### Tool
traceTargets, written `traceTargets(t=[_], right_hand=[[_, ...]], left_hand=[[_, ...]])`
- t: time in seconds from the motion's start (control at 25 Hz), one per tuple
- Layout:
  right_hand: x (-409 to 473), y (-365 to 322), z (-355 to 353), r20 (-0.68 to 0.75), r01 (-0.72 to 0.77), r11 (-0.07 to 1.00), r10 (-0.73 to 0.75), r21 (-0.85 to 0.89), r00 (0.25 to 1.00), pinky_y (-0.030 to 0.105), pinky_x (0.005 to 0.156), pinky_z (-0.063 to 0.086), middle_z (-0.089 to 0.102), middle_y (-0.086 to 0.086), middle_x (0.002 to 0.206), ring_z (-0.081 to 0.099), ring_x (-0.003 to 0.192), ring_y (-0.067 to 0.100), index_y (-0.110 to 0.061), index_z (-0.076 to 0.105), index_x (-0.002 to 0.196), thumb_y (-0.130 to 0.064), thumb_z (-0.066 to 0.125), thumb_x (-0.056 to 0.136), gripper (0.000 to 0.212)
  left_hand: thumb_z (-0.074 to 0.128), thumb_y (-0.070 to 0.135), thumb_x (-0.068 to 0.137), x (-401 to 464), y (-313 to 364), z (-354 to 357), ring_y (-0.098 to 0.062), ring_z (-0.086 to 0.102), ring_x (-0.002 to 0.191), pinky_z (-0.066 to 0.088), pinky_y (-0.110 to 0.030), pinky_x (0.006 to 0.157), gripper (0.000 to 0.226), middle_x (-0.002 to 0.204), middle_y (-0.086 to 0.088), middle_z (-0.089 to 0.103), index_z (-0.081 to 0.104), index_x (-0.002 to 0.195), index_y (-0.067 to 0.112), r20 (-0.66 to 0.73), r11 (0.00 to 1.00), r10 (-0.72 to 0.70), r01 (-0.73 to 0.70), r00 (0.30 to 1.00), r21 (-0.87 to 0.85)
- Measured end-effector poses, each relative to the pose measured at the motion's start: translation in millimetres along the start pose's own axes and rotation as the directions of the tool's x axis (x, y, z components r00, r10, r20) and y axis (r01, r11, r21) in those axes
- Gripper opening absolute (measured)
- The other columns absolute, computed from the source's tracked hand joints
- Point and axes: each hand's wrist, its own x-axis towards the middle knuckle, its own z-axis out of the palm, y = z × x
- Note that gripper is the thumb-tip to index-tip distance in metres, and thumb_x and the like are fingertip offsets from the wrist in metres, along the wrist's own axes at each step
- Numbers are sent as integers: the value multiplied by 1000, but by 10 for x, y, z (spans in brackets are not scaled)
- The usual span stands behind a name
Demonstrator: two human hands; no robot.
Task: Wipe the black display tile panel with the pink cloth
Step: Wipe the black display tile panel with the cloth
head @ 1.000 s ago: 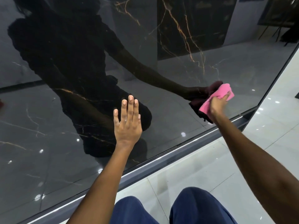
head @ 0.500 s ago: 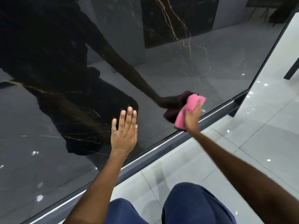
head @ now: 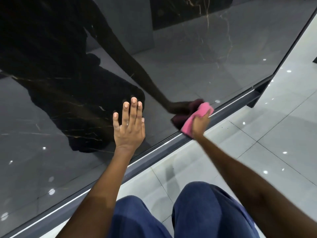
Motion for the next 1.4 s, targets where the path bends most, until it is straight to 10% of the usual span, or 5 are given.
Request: traceTargets(t=[0.6, 0.88, 1.08, 1.32, 1.4], right_hand=[[-94, -1984, -753, -43, 348, 936, -347, 45, 937, 28, 112, 18, 14, 25, 152, 26, 138, 36, -2, 8, 149, 6, 37, 85, 71], [-736, -3099, -808, 89, 934, 331, -935, -133, 343, 30, 114, 18, -5, 18, 156, 7, 145, 30, -17, 29, 147, -10, 55, 80, 73], [7, -3608, -1303, -167, 575, 809, -587, -118, 792, 48, 118, 7, -1, 17, 158, -1, 145, 37, -6, 16, 150, -18, 36, 97, 58], [-701, -3404, -797, 198, 943, -78, -980, -325, -13, 38, 114, 11, 10, 7, 157, 3, 146, 30, -7, 19, 149, -26, 46, 84, 73], [-333, -3639, -1052, 174, 895, -111, -984, -433, -38, 39, 106, 18, 15, 8, 157, 6, 146, 28, -10, 22, 149, -37, 43, 80, 76]], left_hand=[[53, 19, 88, 1001, 27, -728, -12, -5, 147, -2, -42, 115, 65, 160, 1, 5, 26, 147, 17, 43, 890, -110, 117, 993, -440], [42, 29, 93, 3240, -672, -1213, -32, 16, 145, 3, -47, 117, 67, 157, -16, 17, 18, 152, 8, -162, 930, -330, 291, 930, -225], [38, 40, 96, 3178, -667, -1087, -36, 14, 145, 5, -53, 114, 73, 157, -20, 11, 8, 152, 5, -114, 969, -245, 240, 963, -56], [49, 9, 81, 3421, -672, -1289, -32, 29, 140, 16, -46, 114, 53, 150, -16, 35, 49, 133, 9, -220, 865, -423, 318, 879, -389], [47, 10, 83, 3651, -670, -1356, -32, 24, 142, 12, -44, 115, 55, 153, -14, 31, 46, 137, 8, -235, 867, -405, 289, 884, -407]])
